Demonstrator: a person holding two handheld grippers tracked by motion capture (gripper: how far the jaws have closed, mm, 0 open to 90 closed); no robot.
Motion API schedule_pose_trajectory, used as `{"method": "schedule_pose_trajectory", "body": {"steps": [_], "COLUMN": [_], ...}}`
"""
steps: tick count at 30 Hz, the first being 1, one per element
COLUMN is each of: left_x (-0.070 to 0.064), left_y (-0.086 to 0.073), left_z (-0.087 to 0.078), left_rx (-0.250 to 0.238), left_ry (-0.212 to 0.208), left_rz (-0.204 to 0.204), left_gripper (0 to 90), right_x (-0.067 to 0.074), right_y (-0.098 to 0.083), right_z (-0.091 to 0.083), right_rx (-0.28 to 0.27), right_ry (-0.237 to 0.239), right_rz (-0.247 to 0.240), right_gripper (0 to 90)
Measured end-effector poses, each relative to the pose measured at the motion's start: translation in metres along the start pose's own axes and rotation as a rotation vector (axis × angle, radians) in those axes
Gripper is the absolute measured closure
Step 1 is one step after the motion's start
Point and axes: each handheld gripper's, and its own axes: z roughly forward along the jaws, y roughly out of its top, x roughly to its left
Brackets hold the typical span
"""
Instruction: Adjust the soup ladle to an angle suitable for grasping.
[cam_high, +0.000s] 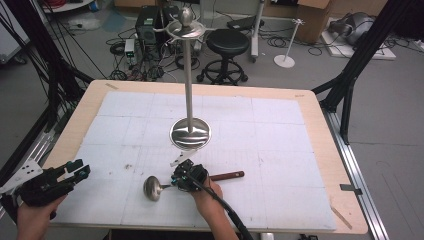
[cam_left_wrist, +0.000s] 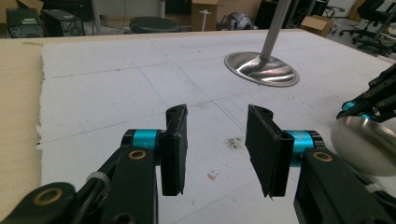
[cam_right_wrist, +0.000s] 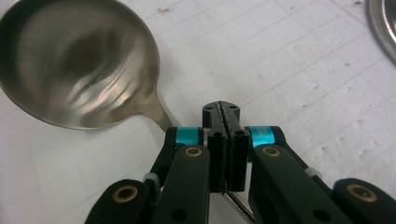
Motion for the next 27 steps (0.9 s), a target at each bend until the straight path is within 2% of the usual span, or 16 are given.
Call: {"method": "schedule_pose_trajectory", "body": {"steps": [5, 8, 10, 14, 21, 24, 27], "left_x": [0.000, 0.000, 0.000, -0.001, -0.007, -0.010, -0.013], "left_y": [0.000, 0.000, 0.000, 0.000, 0.000, 0.001, 0.001], "left_z": [0.000, 0.000, 0.001, 0.002, 0.007, 0.010, 0.012], "left_rx": [0.001, 0.003, 0.005, 0.003, 0.012, 0.010, 0.012], "left_ry": [-0.002, -0.003, -0.003, -0.010, -0.031, -0.040, -0.052], "left_rz": [0.003, 0.006, 0.006, -0.001, 0.007, 0.006, 0.009], "left_gripper": [58.8, 58.8, 58.8, 57.5, 50.0, 45.4, 41.5], "right_x": [0.004, 0.002, -0.002, -0.012, -0.032, -0.040, -0.046], "right_y": [-0.004, -0.003, -0.004, -0.011, -0.041, -0.060, -0.081], "right_z": [-0.003, -0.010, -0.023, -0.048, -0.100, -0.122, -0.141], "right_rx": [0.010, -0.033, -0.095, -0.160, -0.262, -0.297, -0.325], "right_ry": [0.005, -0.018, -0.033, -0.074, -0.168, -0.212, -0.270], "right_rz": [-0.003, -0.009, 0.015, 0.049, 0.114, 0.148, 0.188], "right_gripper": [89.6, 89.5, 89.5, 89.4, 84.1, 78.4, 66.5]}}
